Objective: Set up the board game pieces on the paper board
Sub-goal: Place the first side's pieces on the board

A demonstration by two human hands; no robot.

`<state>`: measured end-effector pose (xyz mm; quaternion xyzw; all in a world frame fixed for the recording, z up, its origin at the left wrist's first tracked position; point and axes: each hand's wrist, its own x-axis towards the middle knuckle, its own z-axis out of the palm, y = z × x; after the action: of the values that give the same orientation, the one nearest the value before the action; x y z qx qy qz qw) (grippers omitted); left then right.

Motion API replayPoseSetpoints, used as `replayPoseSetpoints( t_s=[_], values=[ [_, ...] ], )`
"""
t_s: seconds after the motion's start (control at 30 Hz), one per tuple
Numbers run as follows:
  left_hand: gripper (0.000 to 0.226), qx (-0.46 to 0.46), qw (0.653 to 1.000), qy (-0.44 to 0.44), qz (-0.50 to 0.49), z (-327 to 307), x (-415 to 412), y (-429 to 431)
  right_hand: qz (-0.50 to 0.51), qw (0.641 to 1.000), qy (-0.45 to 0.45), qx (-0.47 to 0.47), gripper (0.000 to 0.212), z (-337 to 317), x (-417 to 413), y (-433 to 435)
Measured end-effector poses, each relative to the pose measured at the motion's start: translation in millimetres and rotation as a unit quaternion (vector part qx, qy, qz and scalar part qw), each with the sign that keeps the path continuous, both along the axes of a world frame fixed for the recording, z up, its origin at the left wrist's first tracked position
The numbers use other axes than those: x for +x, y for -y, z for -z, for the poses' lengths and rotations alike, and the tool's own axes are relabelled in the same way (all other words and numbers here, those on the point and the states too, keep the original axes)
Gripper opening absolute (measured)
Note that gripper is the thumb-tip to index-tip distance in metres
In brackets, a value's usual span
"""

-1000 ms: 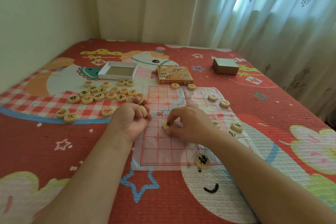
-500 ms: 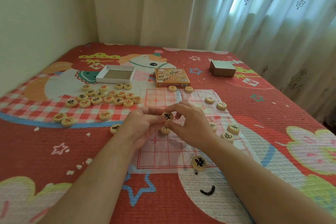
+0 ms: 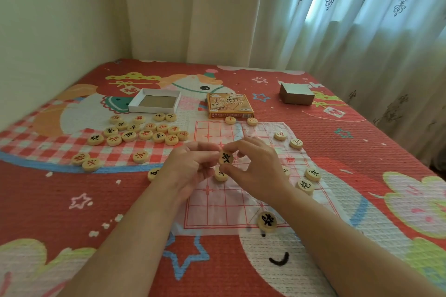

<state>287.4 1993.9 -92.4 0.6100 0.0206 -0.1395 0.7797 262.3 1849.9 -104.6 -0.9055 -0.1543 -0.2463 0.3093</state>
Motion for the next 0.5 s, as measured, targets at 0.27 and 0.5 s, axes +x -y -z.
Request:
replayPoseSetpoints(
  t_s=[0.27,0.5],
  values=[
    [0.018,-0.063,0.991,-0.025,-0.119,-3.2,12.3,-20.1,-0.106,0.992,-0.065,-0.031,0.028,-10.8,-17.2,-15.2],
    [0.020,-0.068,0.991,-0.041,-0.112,-5.0,11.9,-21.5,-0.196,0.968,-0.084,-0.130,0.024,-1.0,-32.4,-39.1]
  ],
)
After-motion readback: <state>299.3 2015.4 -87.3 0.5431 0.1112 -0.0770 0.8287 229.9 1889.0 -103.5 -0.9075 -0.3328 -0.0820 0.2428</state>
